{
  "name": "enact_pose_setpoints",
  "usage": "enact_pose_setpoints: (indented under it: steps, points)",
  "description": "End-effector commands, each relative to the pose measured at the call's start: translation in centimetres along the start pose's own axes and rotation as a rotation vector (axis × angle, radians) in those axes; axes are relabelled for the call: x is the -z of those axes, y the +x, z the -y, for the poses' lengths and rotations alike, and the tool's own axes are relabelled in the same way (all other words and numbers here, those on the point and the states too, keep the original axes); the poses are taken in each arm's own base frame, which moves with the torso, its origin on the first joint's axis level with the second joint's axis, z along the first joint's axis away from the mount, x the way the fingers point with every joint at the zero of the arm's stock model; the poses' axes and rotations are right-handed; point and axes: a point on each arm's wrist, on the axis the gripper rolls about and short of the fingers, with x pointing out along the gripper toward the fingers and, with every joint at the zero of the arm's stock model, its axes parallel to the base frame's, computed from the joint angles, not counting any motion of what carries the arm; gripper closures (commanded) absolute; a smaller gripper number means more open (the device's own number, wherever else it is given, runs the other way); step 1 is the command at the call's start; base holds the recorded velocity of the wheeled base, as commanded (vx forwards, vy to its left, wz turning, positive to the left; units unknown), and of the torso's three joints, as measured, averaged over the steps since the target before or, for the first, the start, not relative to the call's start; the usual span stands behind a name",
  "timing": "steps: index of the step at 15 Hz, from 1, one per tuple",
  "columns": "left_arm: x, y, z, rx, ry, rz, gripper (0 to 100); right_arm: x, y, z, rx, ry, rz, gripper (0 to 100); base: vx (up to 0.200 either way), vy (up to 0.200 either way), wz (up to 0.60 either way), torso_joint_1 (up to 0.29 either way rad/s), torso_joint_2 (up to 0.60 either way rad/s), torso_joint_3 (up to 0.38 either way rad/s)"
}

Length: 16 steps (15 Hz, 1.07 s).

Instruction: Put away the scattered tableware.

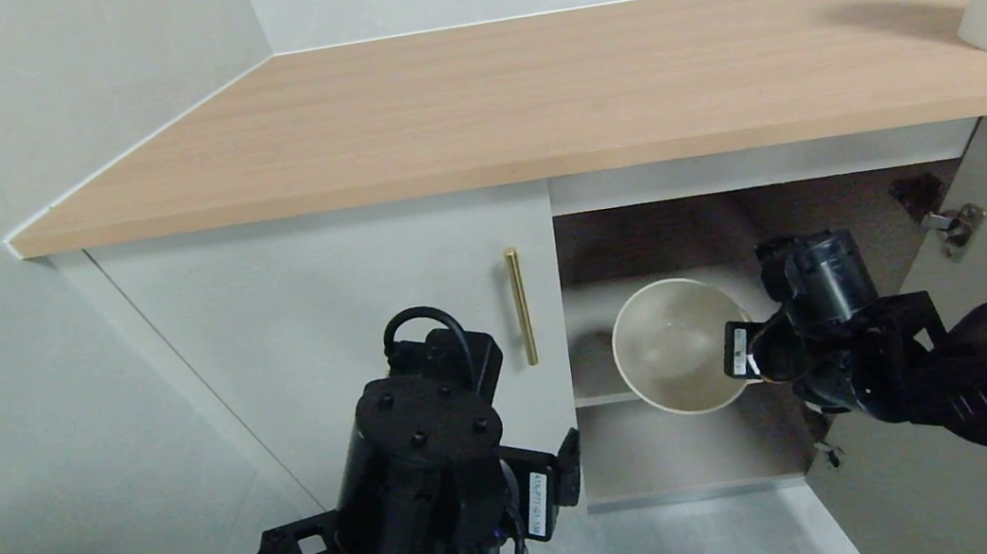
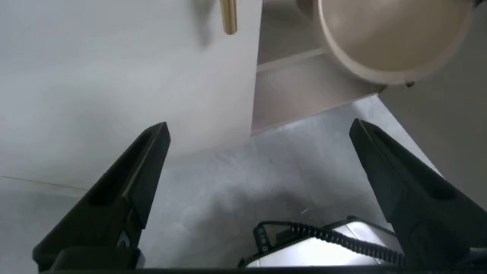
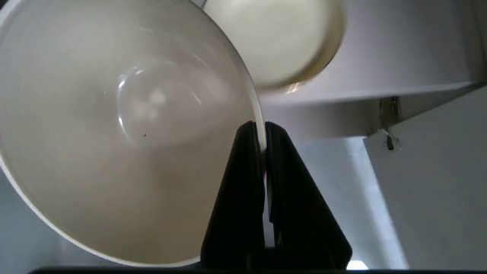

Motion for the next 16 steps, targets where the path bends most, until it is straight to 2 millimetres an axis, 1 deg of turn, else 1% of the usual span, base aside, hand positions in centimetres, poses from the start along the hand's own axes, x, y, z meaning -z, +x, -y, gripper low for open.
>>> enact_pose_setpoints:
  steps: [1,2,4,11,13,16]
  points:
    - [-0.1,-0.1,0.0,0.001,-0.003,0.005,0,-0.4,2.5,0.7,0.05,0.056,-0.001,100,0.0,0.0,0.0,0.0,0.0,0.0]
    - [-0.2,-0.3,-0.1,0.003,-0.006,0.008,0,-1.0,3.1,1.0,0.061,0.092,0.014,100,0.0,0.0,0.0,0.0,0.0,0.0]
    - [-0.3,-0.3,-0.1,0.002,-0.007,0.011,0,-1.4,4.6,1.6,0.089,0.147,0.022,100,0.0,0.0,0.0,0.0,0.0,0.0]
    - [-0.2,-0.3,-0.1,0.0,-0.006,0.007,0,-1.4,8.2,2.9,0.149,0.217,0.021,100,0.0,0.0,0.0,0.0,0.0,0.0]
    - [-0.2,-0.3,-0.2,0.0,-0.005,0.006,0,-1.2,8.5,3.0,0.154,0.221,0.017,100,0.0,0.0,0.0,0.0,0.0,0.0]
    - [-0.2,-0.3,-0.1,0.0,-0.006,0.007,0,-1.3,8.6,3.1,0.156,0.229,0.02,100,0.0,0.0,0.0,0.0,0.0,0.0]
